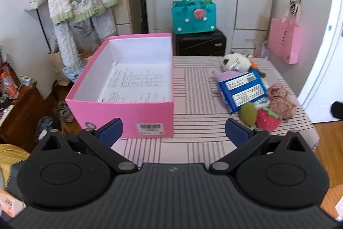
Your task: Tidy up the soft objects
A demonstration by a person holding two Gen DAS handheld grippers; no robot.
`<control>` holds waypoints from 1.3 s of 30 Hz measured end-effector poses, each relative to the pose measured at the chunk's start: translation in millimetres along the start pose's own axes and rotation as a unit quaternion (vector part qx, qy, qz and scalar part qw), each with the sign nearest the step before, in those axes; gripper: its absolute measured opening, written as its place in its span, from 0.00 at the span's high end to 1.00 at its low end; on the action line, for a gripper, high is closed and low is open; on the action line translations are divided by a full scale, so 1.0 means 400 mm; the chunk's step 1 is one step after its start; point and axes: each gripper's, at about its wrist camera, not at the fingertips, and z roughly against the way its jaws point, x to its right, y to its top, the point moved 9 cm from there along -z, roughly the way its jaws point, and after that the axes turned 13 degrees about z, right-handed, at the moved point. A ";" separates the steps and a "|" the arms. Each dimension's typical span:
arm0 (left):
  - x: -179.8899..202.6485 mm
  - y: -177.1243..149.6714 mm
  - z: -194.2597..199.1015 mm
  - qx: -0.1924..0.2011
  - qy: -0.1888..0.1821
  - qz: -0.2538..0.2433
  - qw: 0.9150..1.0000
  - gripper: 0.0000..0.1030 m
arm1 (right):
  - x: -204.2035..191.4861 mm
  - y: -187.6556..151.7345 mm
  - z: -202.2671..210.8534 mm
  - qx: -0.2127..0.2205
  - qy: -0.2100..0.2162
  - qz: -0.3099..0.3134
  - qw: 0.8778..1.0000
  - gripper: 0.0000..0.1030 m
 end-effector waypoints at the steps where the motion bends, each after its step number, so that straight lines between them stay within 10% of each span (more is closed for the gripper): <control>1: 0.002 -0.001 0.003 0.000 -0.003 0.001 1.000 0.00 | -0.002 -0.001 -0.001 0.000 0.002 0.001 1.000 0.01; 39: -0.030 -0.001 0.064 0.048 0.012 0.021 0.999 0.00 | -0.026 0.016 0.013 0.046 0.008 0.038 0.998 0.00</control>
